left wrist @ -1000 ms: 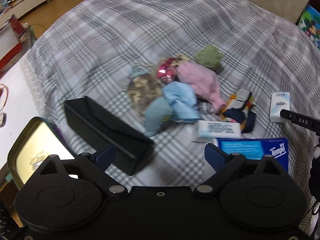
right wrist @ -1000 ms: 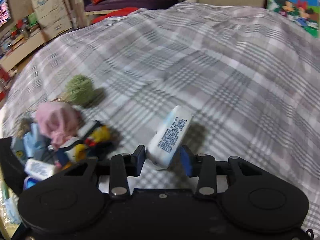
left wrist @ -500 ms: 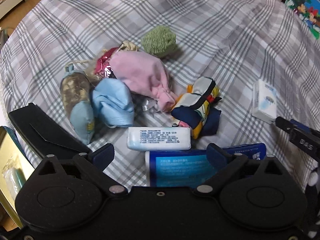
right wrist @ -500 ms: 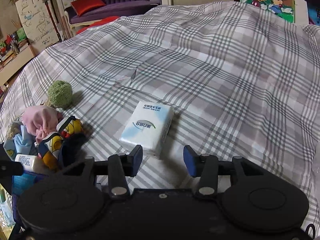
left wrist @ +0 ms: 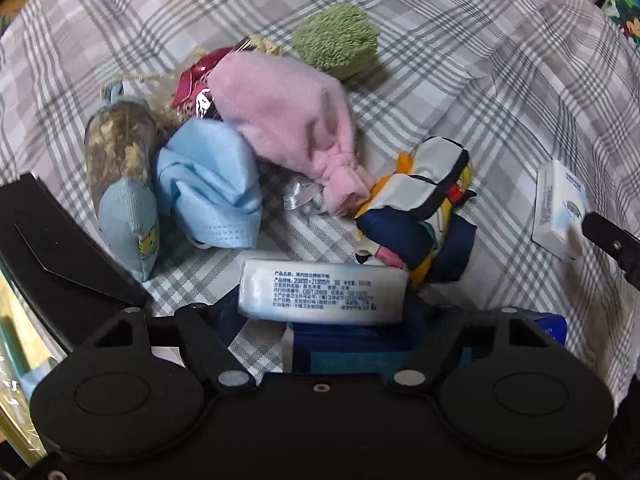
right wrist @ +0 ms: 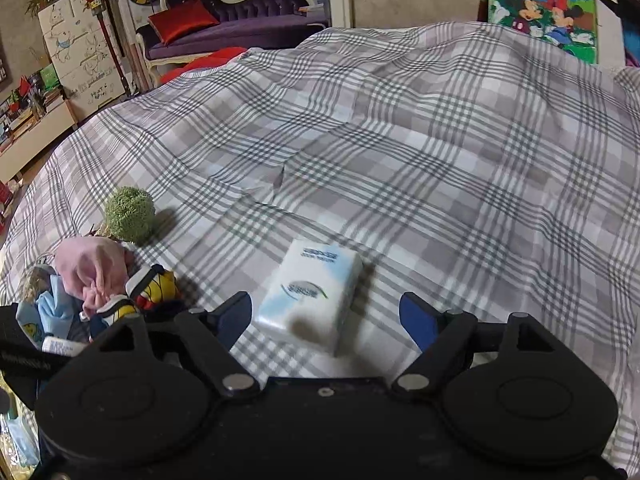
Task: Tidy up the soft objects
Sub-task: 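Grasp the white soap bar with the left tool while the right tool grasps the white tissue pack, then carry the soap bar to the tray with the left tool while the right tool lowers the tissue pack in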
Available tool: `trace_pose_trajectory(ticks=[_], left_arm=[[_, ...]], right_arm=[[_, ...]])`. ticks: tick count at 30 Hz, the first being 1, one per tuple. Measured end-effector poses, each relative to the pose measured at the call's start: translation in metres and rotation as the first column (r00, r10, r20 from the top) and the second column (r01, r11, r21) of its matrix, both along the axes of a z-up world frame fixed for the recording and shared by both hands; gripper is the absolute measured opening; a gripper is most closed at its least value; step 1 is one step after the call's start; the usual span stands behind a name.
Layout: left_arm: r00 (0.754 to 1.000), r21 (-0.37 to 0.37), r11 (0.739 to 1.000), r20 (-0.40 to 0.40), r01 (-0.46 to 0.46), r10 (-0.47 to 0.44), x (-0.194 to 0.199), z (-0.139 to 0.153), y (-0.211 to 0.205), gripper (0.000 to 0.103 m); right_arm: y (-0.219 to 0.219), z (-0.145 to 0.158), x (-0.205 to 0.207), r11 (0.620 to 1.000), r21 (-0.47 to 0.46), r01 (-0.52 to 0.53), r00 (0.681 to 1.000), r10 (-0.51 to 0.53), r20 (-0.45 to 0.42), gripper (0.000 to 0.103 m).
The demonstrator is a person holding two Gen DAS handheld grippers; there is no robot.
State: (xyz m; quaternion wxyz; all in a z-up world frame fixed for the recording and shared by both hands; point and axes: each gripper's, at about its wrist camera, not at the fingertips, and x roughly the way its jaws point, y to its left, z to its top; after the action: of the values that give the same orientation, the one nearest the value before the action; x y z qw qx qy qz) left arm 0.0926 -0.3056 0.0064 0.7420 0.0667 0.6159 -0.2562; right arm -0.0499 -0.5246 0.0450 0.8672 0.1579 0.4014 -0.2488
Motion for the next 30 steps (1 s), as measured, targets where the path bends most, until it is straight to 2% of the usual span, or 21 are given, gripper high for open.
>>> trace_pose_trajectory(ticks=[3, 11, 12, 13, 14, 18, 20, 25, 30], left_arm=[[1.0, -0.025, 1.0, -0.007, -0.002, 0.002, 0.003, 0.001, 0.004, 0.069], [1.0, -0.059, 0.998, 0.025, 0.009, -0.007, 0.001, 0.024, 0.016, 0.069], [0.999, -0.065, 0.998, 0.032, 0.012, -0.01, 0.0, 0.029, 0.018, 0.069], [0.999, -0.071, 0.997, 0.037, 0.018, -0.015, -0.002, 0.034, 0.02, 0.069], [0.999, -0.073, 0.997, 0.042, 0.023, -0.02, -0.004, 0.038, 0.02, 0.069], [0.996, -0.081, 0.996, 0.077, 0.039, -0.033, -0.017, 0.057, 0.029, 0.069], [0.996, -0.09, 0.995, 0.073, 0.049, -0.042, -0.025, 0.064, 0.037, 0.069], [0.995, -0.124, 0.989, 0.076, 0.079, -0.07, -0.046, 0.076, 0.053, 0.069], [0.996, -0.128, 0.989, 0.071, 0.07, -0.062, -0.063, 0.082, 0.078, 0.069]], right_arm=[[0.001, -0.006, 0.017, 1.0, -0.004, -0.001, 1.0, 0.001, -0.02, 0.091], [-0.002, -0.037, 0.056, 0.999, -0.021, 0.037, 0.988, -0.04, -0.148, 0.09], [-0.003, -0.04, 0.057, 0.999, -0.027, 0.044, 0.985, -0.048, -0.164, 0.081], [-0.004, -0.044, 0.058, 0.998, -0.031, 0.053, 0.981, -0.057, -0.183, 0.057], [-0.006, -0.047, 0.057, 0.998, -0.014, 0.056, 0.978, -0.058, -0.201, 0.05], [-0.015, -0.038, 0.037, 0.993, 0.033, 0.112, 0.975, -0.103, -0.196, 0.05], [-0.016, -0.03, 0.022, 0.992, 0.027, 0.121, 0.973, -0.114, -0.199, 0.05], [-0.001, -0.011, -0.019, 0.997, -0.038, 0.074, 0.966, -0.081, -0.246, 0.05], [0.031, 0.008, -0.057, 0.999, -0.032, 0.002, 0.961, -0.011, -0.278, 0.05]])
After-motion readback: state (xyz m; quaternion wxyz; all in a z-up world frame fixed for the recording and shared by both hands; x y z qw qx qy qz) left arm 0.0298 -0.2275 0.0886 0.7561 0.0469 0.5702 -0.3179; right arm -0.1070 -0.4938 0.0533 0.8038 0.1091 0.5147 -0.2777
